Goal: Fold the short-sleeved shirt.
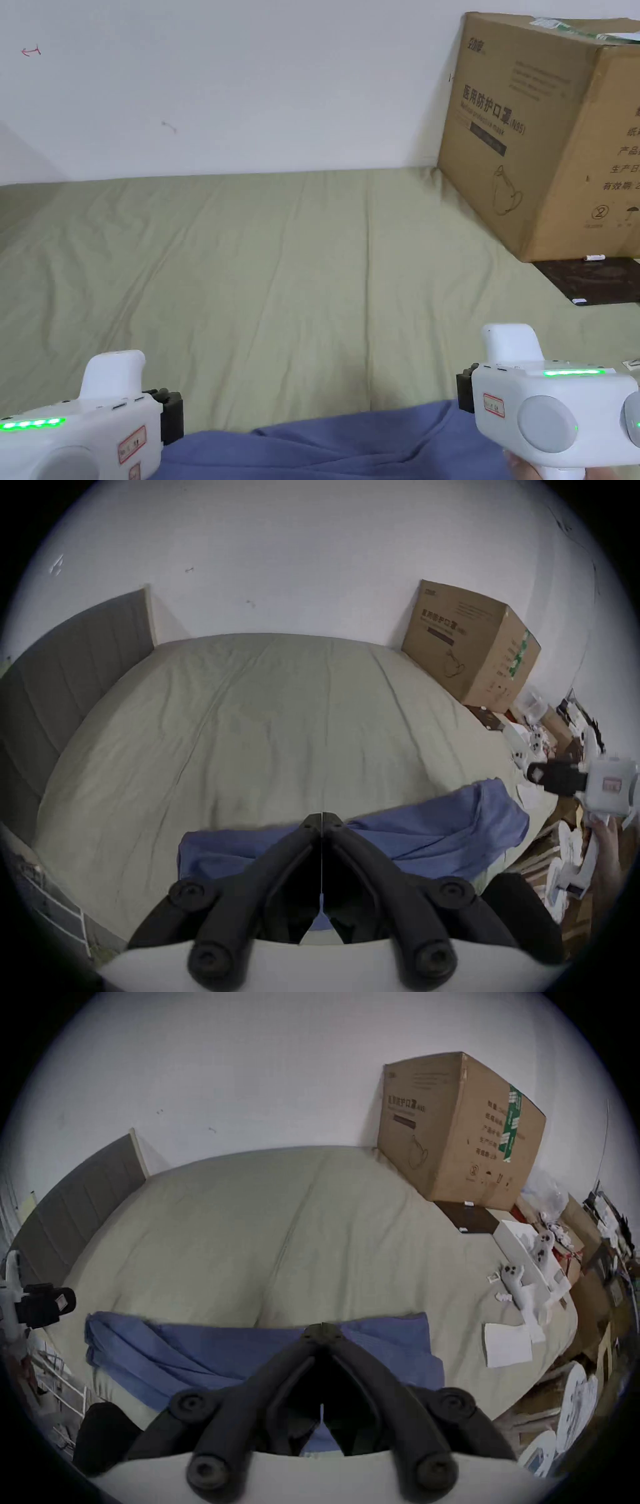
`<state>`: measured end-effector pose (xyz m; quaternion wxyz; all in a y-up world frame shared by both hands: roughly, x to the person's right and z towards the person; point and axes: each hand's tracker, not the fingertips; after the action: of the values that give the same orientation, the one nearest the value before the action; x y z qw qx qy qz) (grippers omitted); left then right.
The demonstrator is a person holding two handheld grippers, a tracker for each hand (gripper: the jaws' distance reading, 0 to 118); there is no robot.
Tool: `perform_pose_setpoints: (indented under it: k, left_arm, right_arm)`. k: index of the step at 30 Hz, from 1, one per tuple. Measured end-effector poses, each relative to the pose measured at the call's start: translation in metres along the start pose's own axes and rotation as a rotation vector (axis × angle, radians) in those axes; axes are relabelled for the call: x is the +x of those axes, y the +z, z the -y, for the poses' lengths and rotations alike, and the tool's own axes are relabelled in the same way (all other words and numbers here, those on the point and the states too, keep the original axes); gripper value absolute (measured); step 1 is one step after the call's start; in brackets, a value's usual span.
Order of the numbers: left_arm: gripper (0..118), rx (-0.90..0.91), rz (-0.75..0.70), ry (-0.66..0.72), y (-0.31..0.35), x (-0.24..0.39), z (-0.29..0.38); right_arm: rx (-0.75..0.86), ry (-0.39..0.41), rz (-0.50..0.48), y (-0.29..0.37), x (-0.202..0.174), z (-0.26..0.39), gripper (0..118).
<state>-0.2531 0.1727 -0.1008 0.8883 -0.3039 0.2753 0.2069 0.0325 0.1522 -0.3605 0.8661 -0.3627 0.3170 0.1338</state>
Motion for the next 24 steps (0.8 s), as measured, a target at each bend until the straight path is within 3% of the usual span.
perform_pose_setpoints:
  k: [3, 7, 8, 10, 15, 22, 24]
  left_arm:
    - [0, -0.003, -0.038, 0.092, -0.006, -0.032, -0.002]
    - [3, -0.099, 0.080, 0.245, -0.019, -0.102, 0.002]
    - [13, -0.130, 0.132, 0.298, -0.024, -0.121, 0.005]
    - [60, -0.193, 0.216, 0.359, -0.028, -0.155, 0.011]
    - [115, -0.249, 0.234, 0.412, -0.030, -0.196, 0.030]
    - [118, -0.297, 0.486, 0.740, -0.078, -0.240, 0.063]
    - [118, -0.320, 0.632, 0.814, -0.094, -0.241, 0.070]
  right_arm:
    - [-0.026, -0.002, 0.011, -0.008, 0.002, -0.002, 0]
    - [-0.037, -0.019, -0.013, -0.007, 0.005, -0.006, 0]
    - [-0.037, -0.016, -0.015, -0.009, 0.005, -0.004, 0]
    - [-0.014, -0.025, -0.047, -0.001, 0.006, -0.008, 0]
    - [-0.004, -0.006, -0.066, 0.007, 0.002, -0.013, 0]
    - [-0.025, 0.021, -0.069, 0.012, -0.006, -0.022, 0]
    - [-0.034, 0.036, -0.060, 0.010, -0.009, -0.023, 0]
